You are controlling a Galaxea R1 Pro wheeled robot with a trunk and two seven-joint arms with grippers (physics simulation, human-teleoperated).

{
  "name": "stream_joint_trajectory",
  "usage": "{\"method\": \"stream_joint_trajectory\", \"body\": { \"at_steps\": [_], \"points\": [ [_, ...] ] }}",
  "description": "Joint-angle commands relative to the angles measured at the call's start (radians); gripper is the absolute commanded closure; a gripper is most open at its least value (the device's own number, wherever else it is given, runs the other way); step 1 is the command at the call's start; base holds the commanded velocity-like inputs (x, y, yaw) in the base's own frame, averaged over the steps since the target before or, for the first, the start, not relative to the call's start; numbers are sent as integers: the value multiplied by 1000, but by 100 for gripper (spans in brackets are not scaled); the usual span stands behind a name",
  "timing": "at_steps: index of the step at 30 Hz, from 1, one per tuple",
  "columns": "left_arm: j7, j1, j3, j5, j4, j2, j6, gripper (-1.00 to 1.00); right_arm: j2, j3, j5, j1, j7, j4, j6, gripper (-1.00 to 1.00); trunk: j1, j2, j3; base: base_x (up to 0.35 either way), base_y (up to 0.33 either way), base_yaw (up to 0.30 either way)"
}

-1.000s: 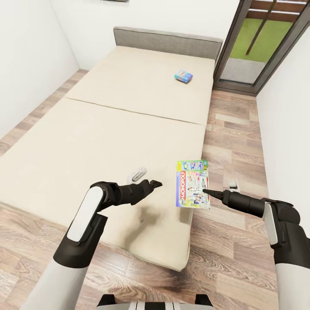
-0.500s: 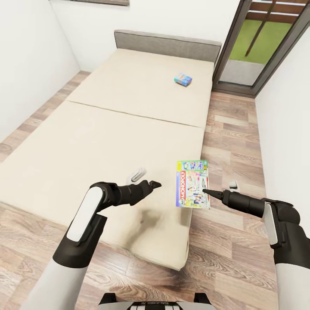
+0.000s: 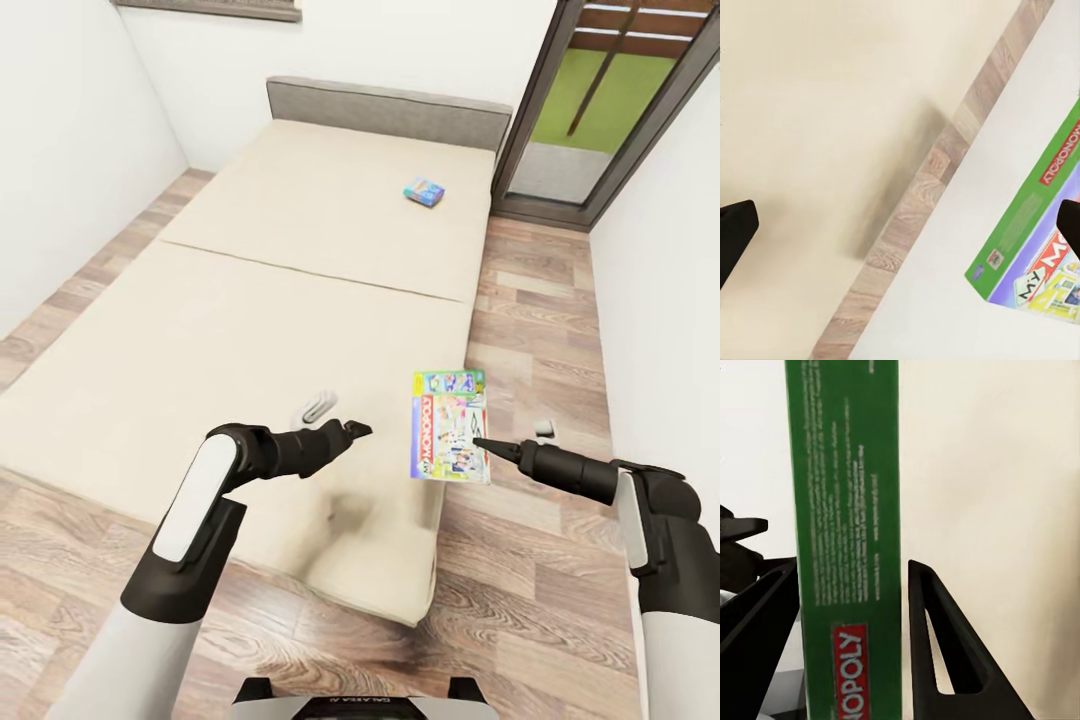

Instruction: Put all the toys in the child's room - the three board games (two on the bed and one on the table), the two jigsaw puzzles on the table, and the tennis ball on the table - inside the toy box on the table in the child's room.

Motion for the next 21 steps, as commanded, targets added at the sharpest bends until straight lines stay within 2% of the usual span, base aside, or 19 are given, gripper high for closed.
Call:
{"method": "stream_joint_trajectory", "body": {
  "at_steps": [1,21],
  "points": [
    [11,0,1,9,-1,0,1,-100,-1,-1,-4,0,0,-1,7,100,-4,7,3,0,0,0],
    [12,5,7,8,1,3,2,-100,1,-4,-2,0,0,-4,7,100,-81,147,93,0,0,0]
  ]
}}
